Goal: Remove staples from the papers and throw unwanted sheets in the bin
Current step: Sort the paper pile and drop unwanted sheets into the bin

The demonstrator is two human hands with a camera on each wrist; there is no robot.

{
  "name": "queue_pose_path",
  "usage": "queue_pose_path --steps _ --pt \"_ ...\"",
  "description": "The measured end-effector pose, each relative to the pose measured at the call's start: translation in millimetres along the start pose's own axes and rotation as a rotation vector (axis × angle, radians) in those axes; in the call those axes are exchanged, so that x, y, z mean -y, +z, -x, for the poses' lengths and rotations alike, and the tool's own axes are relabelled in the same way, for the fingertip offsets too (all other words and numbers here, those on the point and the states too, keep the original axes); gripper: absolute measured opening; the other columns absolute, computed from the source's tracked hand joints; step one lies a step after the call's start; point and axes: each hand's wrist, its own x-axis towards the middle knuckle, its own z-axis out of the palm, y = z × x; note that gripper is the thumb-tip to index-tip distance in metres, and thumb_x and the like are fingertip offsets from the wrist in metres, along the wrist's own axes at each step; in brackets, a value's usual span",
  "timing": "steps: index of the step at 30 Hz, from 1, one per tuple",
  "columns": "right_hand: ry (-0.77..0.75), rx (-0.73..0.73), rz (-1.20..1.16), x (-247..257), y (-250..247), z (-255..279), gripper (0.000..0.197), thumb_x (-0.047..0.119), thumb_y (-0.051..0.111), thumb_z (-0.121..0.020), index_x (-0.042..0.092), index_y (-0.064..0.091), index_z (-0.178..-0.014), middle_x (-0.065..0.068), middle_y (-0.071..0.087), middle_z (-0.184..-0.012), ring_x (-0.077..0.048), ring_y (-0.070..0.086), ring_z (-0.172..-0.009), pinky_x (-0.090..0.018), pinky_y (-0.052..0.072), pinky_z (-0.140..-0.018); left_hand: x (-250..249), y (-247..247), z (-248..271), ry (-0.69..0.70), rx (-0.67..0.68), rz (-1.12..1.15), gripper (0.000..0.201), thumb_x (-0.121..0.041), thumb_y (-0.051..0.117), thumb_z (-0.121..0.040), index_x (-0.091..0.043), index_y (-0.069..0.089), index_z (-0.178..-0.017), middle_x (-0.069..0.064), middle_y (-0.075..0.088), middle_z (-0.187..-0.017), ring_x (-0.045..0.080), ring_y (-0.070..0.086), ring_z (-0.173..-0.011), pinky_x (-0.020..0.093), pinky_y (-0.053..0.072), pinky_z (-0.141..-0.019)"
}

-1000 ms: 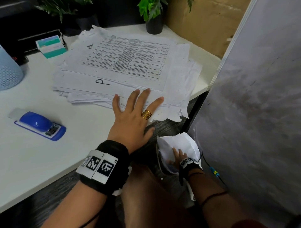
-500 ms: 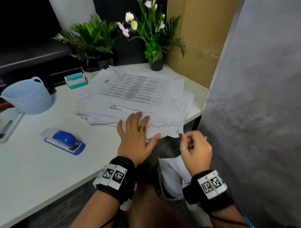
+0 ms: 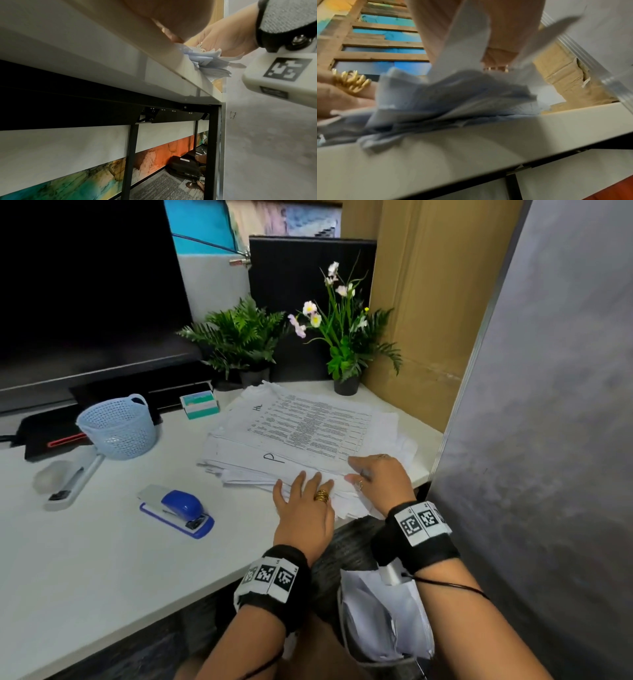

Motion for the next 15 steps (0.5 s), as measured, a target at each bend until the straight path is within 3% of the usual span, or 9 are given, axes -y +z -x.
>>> queue_pose_path --steps 3,7,10,12,15 --pt "-0.017 -0.045 0.049 1.2 1.5 -0.8 0.028 0.033 0.057 -0.092 0.021 0.068 -0.114 -0.003 0.068 -0.113 -0.028 0.056 -0.108 -0.039 0.043 -0.093 -0.2 -1.0 -0.2 0.001 0.005 0.005 0.081 -0.04 -0.007 -0.076 -0.026 0.036 -0.143 -0.001 0.029 -0.152 0.022 0.015 -0.143 0.049 -0.014 -0.105" --pt "-0.1 -0.253 0.053 3.0 0.7 3.9 0.021 0.027 0.055 -0.093 0.013 0.072 -0.097 -0.003 0.07 -0.099 -0.029 0.059 -0.094 -0.035 0.046 -0.077 -1.4 -3.3 -1.4 -0.032 0.011 0.06 0.084 -0.047 -0.014 -0.077 -0.03 0.033 -0.144 -0.007 0.025 -0.153 0.016 0.008 -0.143 0.046 -0.017 -0.106" --pt "-0.055 -0.353 0.04 10.9 -5.1 9.3 0.02 0.025 0.052 -0.095 0.012 0.067 -0.096 -0.003 0.067 -0.098 -0.025 0.057 -0.093 -0.031 0.043 -0.069 -1.2 -4.6 -0.6 -0.041 0.017 0.1 0.085 -0.054 -0.013 -0.076 -0.031 0.033 -0.144 -0.007 0.024 -0.153 0.014 0.006 -0.143 0.045 -0.019 -0.107" --pt "-0.021 -0.242 0.032 10.3 -5.1 9.5 0.025 0.029 0.052 -0.095 0.012 0.064 -0.108 -0.004 0.065 -0.108 -0.025 0.055 -0.103 -0.031 0.042 -0.078 -1.4 -5.9 0.4 -0.035 0.027 0.096 0.086 -0.057 -0.012 -0.076 -0.03 0.032 -0.144 -0.006 0.023 -0.154 0.013 0.006 -0.143 0.045 -0.019 -0.107" --pt "0.032 0.054 -0.004 3.5 -2.0 8.7 0.052 0.046 0.06 -0.086 0.014 0.056 -0.128 -0.002 0.056 -0.132 -0.02 0.047 -0.123 -0.027 0.036 -0.098 -1.7 -6.2 2.3 -0.025 0.039 0.078 0.086 -0.054 -0.013 -0.076 -0.029 0.032 -0.145 -0.005 0.024 -0.153 0.014 0.007 -0.143 0.046 -0.017 -0.107"
